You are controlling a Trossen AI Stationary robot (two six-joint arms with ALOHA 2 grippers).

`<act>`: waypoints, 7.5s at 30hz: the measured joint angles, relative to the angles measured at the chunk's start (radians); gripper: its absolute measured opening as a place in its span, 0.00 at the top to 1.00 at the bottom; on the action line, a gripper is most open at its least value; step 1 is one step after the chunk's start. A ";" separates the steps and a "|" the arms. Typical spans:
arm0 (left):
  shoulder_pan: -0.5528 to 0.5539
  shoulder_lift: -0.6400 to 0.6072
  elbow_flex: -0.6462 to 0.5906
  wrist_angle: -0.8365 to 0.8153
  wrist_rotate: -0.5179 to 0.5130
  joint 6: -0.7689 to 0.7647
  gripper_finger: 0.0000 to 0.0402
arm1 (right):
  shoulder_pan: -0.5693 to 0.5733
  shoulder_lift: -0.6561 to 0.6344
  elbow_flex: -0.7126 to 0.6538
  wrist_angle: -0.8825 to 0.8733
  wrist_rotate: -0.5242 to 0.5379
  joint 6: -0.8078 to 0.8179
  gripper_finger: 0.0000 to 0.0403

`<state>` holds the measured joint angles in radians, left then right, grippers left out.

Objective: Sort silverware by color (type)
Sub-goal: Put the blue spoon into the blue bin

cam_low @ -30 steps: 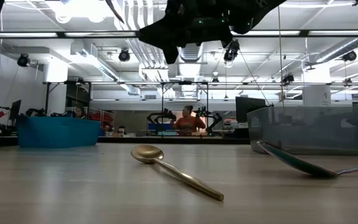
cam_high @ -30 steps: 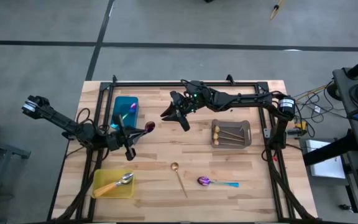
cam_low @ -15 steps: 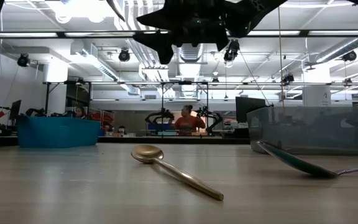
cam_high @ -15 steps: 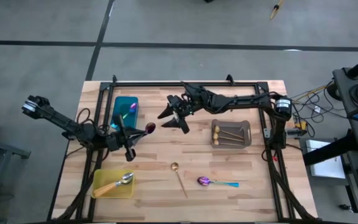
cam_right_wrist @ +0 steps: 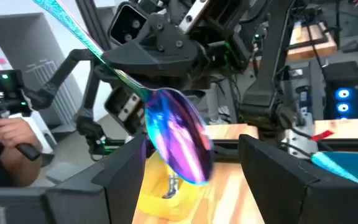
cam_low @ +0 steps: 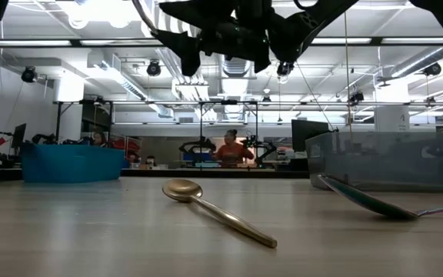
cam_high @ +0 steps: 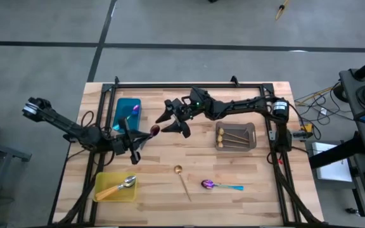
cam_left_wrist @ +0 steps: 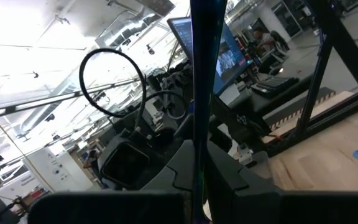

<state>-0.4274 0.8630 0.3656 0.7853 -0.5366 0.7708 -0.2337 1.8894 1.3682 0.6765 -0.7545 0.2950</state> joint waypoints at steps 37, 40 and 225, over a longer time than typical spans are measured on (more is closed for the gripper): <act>0.044 0.046 0.000 0.042 0.007 0.002 0.98 | 0.029 0.058 0.048 0.077 -0.016 -0.027 0.96; 0.044 0.046 0.000 0.042 0.005 -0.002 0.98 | 0.029 0.058 0.048 0.077 -0.014 -0.027 0.97; 0.775 0.366 0.673 -2.082 0.031 -1.286 1.00 | -0.081 -0.398 -0.210 -0.902 0.808 -0.375 0.52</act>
<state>0.3481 1.2287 1.0386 -1.2964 -0.5060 -0.5150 -0.3145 1.4910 1.1584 -0.2250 0.0540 -0.0800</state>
